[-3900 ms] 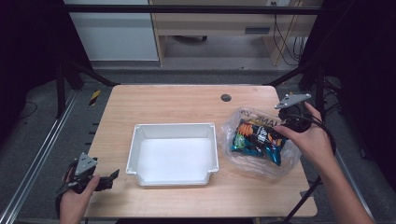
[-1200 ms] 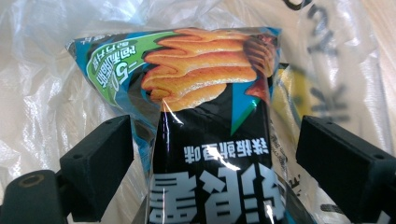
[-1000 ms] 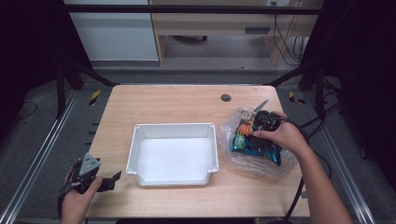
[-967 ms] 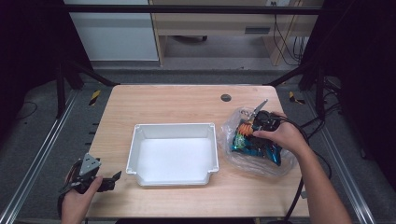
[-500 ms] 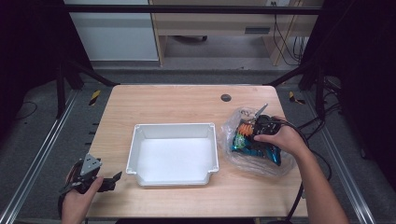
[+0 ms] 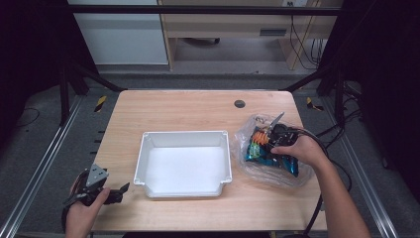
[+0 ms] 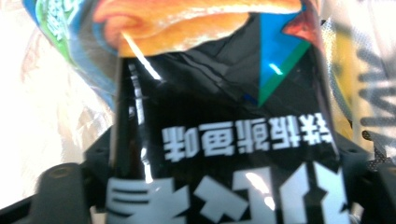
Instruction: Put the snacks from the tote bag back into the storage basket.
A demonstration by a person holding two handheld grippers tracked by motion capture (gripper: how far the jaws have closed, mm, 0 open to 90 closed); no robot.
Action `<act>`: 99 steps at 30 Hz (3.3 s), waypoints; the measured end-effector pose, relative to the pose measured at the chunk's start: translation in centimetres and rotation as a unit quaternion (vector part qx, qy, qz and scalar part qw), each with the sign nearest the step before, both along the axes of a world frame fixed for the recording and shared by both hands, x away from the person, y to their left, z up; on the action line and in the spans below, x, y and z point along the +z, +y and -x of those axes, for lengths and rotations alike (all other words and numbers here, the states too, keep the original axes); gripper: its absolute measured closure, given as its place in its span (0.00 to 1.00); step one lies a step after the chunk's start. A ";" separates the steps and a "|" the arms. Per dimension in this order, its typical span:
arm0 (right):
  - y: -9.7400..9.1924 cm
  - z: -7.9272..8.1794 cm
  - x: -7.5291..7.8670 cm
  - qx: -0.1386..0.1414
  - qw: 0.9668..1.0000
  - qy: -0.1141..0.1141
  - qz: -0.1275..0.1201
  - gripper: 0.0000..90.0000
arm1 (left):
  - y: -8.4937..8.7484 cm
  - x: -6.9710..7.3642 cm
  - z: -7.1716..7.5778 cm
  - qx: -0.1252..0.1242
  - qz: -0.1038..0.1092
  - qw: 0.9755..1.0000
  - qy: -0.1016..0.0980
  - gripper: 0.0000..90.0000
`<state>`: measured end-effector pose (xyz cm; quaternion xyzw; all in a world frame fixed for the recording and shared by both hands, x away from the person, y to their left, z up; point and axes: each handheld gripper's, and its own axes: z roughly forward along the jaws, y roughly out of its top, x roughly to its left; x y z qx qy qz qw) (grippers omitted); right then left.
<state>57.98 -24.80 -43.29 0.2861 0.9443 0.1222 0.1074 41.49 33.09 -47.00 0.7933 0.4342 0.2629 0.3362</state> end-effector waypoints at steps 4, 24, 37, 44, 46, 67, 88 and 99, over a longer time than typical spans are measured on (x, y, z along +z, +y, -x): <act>-0.1 0.3 0.4 0.006 1.000 -0.007 0.004 0.36 | 0.0 0.0 0.0 -0.002 -0.003 1.000 0.003 0.04; -1.3 1.9 3.9 0.005 0.999 -0.040 0.007 0.43 | 0.3 0.0 0.0 0.002 0.000 1.000 0.003 0.04; -1.9 3.1 6.0 -0.012 0.997 -0.070 0.008 0.43 | 0.3 0.1 0.0 0.005 0.001 1.000 0.002 0.04; -2.5 4.3 7.4 -0.014 0.996 -0.090 -0.009 0.43 | 0.4 0.1 0.0 0.006 -0.001 1.000 0.000 0.04; -2.4 4.5 7.7 -0.014 0.995 -0.094 -0.010 0.43 | 0.4 0.1 0.0 0.007 -0.001 1.000 0.000 0.04; 0.6 7.3 11.8 0.013 0.986 -0.160 -0.035 0.44 | 0.5 0.1 0.0 0.011 0.000 1.000 -0.001 0.04; 2.5 9.0 13.7 0.040 0.981 -0.184 -0.053 0.44 | 0.6 0.1 0.1 0.013 0.000 1.000 -0.003 0.04; 3.6 9.4 14.1 0.049 0.979 -0.192 -0.055 0.44 | 0.8 0.1 0.0 0.027 -0.002 1.000 -0.007 0.05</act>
